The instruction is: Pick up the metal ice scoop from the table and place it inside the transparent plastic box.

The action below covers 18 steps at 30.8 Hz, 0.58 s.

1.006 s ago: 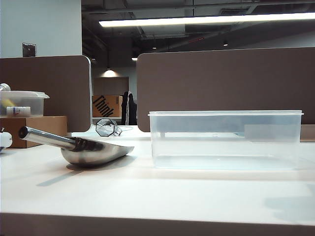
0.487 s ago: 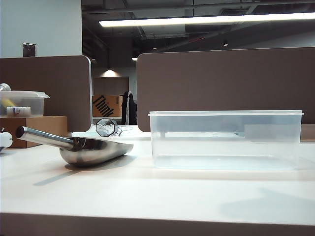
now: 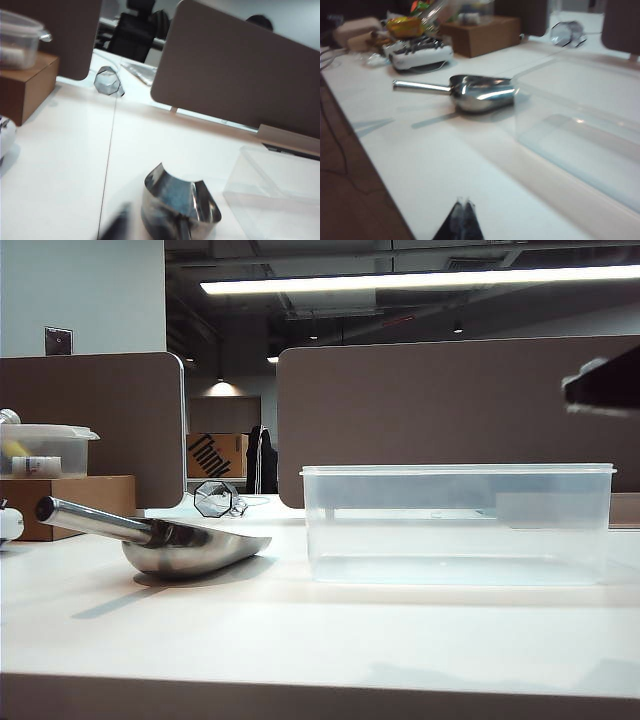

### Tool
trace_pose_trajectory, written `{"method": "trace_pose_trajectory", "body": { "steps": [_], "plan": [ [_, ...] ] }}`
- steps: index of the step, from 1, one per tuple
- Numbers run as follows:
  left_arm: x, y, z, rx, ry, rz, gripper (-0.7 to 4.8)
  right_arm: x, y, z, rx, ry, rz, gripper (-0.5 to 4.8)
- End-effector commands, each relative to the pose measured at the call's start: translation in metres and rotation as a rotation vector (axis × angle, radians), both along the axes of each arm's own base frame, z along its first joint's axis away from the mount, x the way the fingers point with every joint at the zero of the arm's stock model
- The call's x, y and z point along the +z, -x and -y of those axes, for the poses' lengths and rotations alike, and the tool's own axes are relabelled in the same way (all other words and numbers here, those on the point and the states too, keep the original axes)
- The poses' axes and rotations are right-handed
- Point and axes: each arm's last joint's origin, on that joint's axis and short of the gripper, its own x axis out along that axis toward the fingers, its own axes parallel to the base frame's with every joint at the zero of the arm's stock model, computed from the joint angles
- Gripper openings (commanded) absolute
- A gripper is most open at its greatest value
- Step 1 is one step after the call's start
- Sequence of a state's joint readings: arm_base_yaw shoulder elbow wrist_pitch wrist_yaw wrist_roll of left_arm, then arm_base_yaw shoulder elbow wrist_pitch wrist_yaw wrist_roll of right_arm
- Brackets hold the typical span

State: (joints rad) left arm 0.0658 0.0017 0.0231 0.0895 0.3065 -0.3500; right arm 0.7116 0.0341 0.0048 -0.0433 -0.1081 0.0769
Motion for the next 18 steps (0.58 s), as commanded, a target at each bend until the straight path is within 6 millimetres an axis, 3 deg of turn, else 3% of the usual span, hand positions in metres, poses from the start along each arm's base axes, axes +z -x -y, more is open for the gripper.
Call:
{"method": "trace_pose_trajectory", "body": {
  "steps": [1,6,11,15,18],
  "plan": [
    [0.006,0.001,0.000,-0.006,0.030,-0.017,2.38,-0.001,0.000,-0.003,0.022,0.010,-0.009,-0.01],
    [0.025,0.000,0.002,-0.034,0.050,-0.064,2.40,-0.004,0.000,-0.006,0.045,0.041,-0.043,-0.01],
    [0.061,-0.011,0.005,-0.133,-0.037,-0.175,3.11,-0.006,0.001,-0.008,0.066,0.053,-0.055,-0.01],
    [0.086,-0.039,0.008,-0.306,-0.089,-0.305,3.11,-0.006,0.002,-0.009,0.085,0.052,-0.053,-0.01],
    [0.094,-0.067,0.008,-0.341,-0.098,-0.472,3.11,-0.006,0.003,-0.010,0.095,0.052,-0.053,-0.01]
  ]
}}
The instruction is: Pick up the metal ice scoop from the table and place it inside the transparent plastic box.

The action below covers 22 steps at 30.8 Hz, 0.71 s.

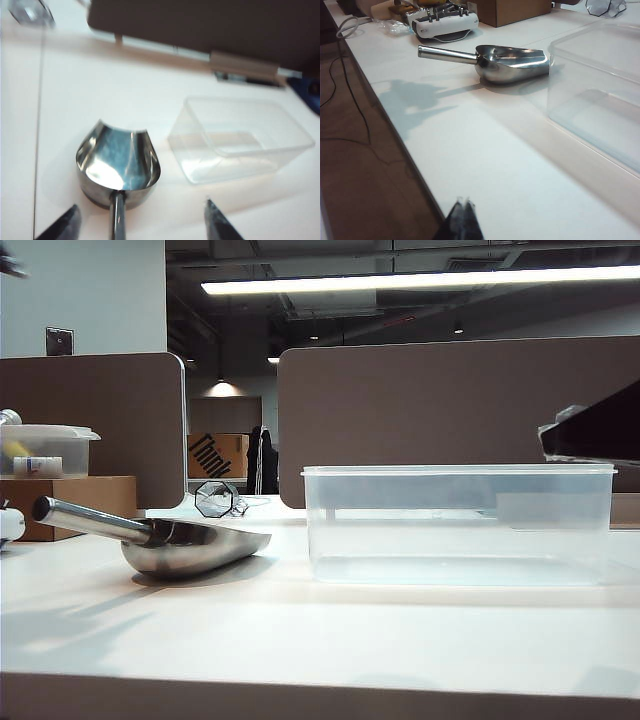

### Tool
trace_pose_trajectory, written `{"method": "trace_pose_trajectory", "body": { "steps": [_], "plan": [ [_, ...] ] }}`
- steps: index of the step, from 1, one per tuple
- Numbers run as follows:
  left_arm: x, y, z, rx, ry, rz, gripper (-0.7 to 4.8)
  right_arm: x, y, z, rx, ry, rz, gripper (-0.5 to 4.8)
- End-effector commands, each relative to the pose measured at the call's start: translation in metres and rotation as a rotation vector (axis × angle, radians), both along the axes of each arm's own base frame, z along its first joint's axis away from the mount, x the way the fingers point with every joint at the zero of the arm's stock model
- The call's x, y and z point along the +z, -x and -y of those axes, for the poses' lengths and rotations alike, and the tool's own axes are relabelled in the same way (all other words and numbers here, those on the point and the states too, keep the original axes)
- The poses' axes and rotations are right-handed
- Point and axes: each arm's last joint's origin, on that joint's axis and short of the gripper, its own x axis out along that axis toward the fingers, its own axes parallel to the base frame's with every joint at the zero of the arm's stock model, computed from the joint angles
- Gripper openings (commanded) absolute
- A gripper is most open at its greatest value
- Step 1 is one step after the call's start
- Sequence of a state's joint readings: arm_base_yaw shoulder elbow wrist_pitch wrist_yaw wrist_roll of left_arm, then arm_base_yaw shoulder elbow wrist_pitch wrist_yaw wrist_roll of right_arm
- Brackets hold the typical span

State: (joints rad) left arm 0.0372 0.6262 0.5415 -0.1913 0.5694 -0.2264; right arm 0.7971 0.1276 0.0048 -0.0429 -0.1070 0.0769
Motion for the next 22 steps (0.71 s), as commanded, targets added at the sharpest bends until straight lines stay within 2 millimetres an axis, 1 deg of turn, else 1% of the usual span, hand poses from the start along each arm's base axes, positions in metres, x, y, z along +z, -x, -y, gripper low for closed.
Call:
{"method": "trace_pose_trajectory", "body": {
  "steps": [1,7,11,13,16,19,22],
  "plan": [
    [0.003,-0.029,0.000,-0.052,-0.053,-0.200,3.12,0.002,0.001,-0.001,0.010,-0.013,0.015,-0.01],
    [0.003,-0.090,0.003,-0.163,-0.114,-0.544,3.14,0.002,0.001,-0.001,0.009,-0.012,0.014,-0.01],
    [0.000,-0.122,0.014,-0.219,-0.156,-0.695,3.15,0.002,0.001,-0.001,0.009,-0.013,0.015,-0.01],
    [-0.004,-0.134,0.020,-0.213,-0.188,-0.760,3.15,0.002,0.001,-0.001,0.009,-0.012,0.014,-0.01],
    [-0.007,-0.145,0.030,-0.199,-0.266,-0.835,3.17,0.002,0.000,-0.001,0.008,-0.013,0.015,-0.01],
    [-0.009,-0.153,0.040,-0.168,-0.372,-0.881,3.83,0.002,0.001,-0.001,0.009,-0.013,0.015,-0.01],
    [-0.010,-0.154,0.052,-0.182,-0.418,-0.878,3.87,0.002,0.001,-0.001,0.008,-0.016,0.018,-0.01]
  ]
}}
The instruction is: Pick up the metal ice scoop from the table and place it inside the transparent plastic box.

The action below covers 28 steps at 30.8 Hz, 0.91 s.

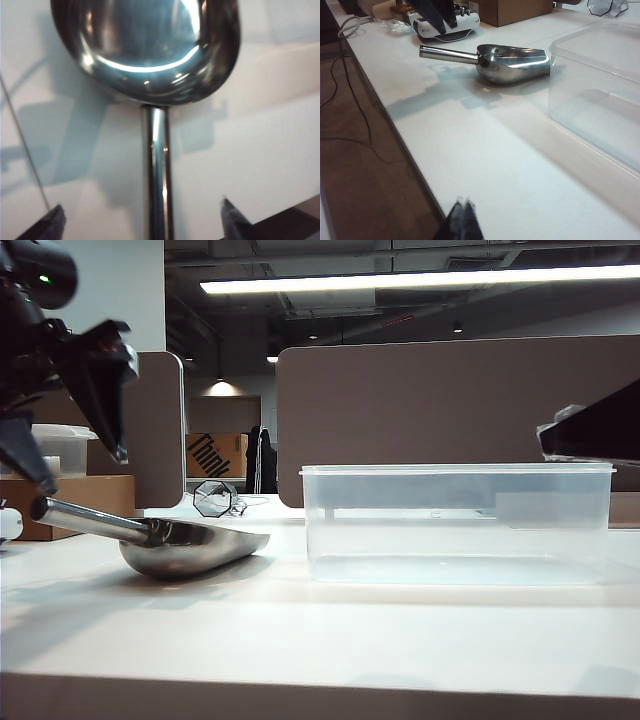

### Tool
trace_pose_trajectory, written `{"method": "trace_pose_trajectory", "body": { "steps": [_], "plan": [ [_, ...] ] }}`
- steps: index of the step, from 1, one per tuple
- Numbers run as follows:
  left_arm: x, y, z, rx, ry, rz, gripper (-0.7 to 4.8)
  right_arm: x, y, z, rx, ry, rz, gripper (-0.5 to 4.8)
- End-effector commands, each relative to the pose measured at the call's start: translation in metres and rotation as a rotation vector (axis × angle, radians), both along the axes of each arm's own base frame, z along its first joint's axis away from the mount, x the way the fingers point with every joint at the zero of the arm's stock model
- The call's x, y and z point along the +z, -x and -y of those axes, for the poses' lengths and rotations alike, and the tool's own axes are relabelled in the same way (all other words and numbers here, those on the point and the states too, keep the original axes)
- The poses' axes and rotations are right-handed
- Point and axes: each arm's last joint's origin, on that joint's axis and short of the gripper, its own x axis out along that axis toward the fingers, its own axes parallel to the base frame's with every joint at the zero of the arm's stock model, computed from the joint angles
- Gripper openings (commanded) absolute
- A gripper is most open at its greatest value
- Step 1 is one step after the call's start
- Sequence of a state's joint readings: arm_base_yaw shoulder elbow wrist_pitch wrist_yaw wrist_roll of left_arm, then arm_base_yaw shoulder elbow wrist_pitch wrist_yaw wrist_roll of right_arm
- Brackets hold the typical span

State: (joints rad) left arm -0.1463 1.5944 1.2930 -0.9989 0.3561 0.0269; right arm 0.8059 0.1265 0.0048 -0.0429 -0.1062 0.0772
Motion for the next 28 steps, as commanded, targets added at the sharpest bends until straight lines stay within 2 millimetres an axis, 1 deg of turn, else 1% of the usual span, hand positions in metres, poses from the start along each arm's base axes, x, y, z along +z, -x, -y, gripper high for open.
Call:
{"method": "trace_pose_trajectory", "body": {
  "steps": [1,4,7,9,17,28],
  "plan": [
    [0.002,0.000,0.013,-0.036,-0.040,0.014,3.87,0.002,0.000,0.000,0.000,-0.016,0.018,-0.01],
    [-0.001,0.000,0.026,-0.077,-0.048,0.022,3.87,0.003,0.000,0.000,0.000,-0.020,0.022,-0.01],
    [-0.008,0.001,0.039,-0.109,-0.112,0.010,3.87,0.003,0.000,0.000,0.000,-0.022,0.024,-0.01],
    [-0.014,0.000,0.044,-0.117,-0.153,-0.004,3.87,0.003,0.000,0.000,0.000,-0.022,0.024,-0.01],
    [-0.029,-0.005,0.045,-0.110,-0.201,-0.059,3.85,0.003,0.000,0.000,0.000,-0.022,0.024,-0.01],
    [-0.050,-0.012,0.048,-0.124,-0.191,-0.145,3.80,0.003,0.000,0.000,0.000,-0.022,0.024,-0.01]
  ]
}}
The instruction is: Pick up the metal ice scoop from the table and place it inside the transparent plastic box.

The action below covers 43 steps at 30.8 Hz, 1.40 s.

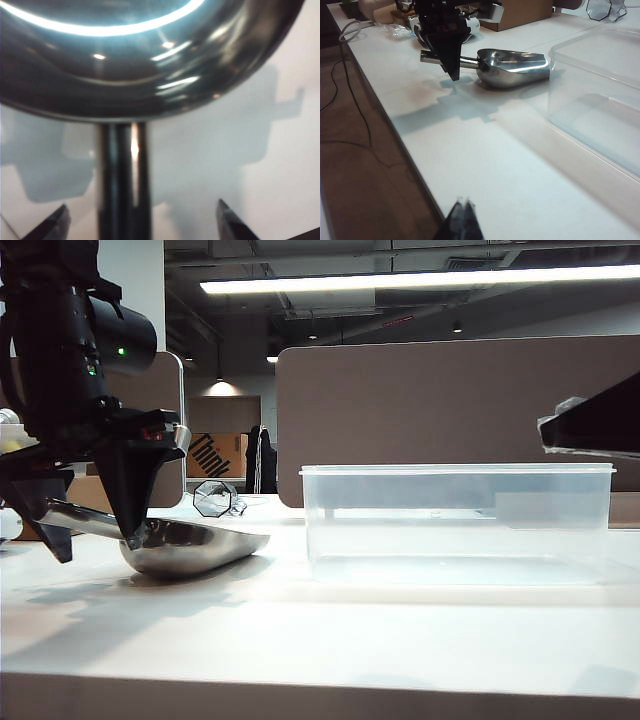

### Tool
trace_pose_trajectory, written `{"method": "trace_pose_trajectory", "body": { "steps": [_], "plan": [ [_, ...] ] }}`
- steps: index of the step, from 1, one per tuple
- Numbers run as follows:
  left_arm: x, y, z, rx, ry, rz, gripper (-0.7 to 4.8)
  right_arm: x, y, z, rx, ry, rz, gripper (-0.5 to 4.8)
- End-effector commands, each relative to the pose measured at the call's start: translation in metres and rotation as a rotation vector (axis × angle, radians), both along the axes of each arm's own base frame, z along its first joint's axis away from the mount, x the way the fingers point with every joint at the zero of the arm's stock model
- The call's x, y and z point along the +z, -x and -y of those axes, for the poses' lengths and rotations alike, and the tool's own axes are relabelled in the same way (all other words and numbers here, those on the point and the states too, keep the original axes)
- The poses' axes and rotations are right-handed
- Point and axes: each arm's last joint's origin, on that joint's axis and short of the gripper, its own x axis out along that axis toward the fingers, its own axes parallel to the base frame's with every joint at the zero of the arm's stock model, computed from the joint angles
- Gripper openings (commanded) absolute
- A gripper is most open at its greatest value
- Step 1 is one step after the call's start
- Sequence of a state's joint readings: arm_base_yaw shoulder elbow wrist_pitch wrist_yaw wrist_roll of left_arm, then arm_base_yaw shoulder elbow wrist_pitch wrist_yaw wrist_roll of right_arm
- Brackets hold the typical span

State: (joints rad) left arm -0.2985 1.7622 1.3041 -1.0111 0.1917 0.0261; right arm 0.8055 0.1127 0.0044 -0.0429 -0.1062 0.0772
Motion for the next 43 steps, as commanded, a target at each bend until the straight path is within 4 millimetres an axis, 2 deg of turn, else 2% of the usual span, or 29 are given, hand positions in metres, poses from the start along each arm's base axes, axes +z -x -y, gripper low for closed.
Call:
{"method": "trace_pose_trajectory", "body": {
  "steps": [1,12,16,19,23,30,33,36,40,43],
  "plan": [
    [-0.0032,-0.0003,0.0007,-0.003,0.005,-0.023,3.80,0.0021,-0.0001,-0.0001,0.000,-0.012,0.015,-0.01],
    [-0.0081,-0.0014,0.0011,-0.005,0.002,-0.043,3.57,0.0021,-0.0001,-0.0001,0.000,-0.012,0.015,-0.01],
    [-0.0081,-0.0014,0.0011,-0.006,0.001,-0.044,2.69,0.0021,-0.0001,-0.0001,0.000,-0.012,0.015,-0.01],
    [-0.0081,-0.0014,0.0011,-0.006,0.001,-0.044,2.60,0.0021,-0.0001,-0.0001,0.000,-0.012,0.015,-0.01],
    [-0.0081,-0.0016,0.0012,-0.006,0.002,-0.041,2.06,0.0021,-0.0001,-0.0001,0.000,-0.012,0.015,-0.01],
    [-0.0081,-0.0021,0.0013,-0.006,0.004,-0.036,1.99,0.0021,-0.0001,-0.0001,0.000,-0.012,0.015,-0.01],
    [-0.0081,-0.0023,0.0014,-0.006,0.004,-0.034,1.16,0.0021,-0.0001,-0.0001,0.001,-0.012,0.015,-0.01],
    [-0.0080,-0.0030,0.0016,-0.006,0.006,-0.027,0.79,0.0021,-0.0001,-0.0001,0.001,-0.012,0.015,-0.01],
    [-0.0080,-0.0031,0.0017,-0.007,0.007,-0.025,0.70,0.0021,-0.0001,-0.0001,0.001,-0.013,0.015,-0.01],
    [-0.0080,-0.0035,0.0018,-0.028,0.007,-0.016,0.14,0.0021,-0.0001,-0.0001,0.001,-0.012,0.015,-0.01]
  ]
}}
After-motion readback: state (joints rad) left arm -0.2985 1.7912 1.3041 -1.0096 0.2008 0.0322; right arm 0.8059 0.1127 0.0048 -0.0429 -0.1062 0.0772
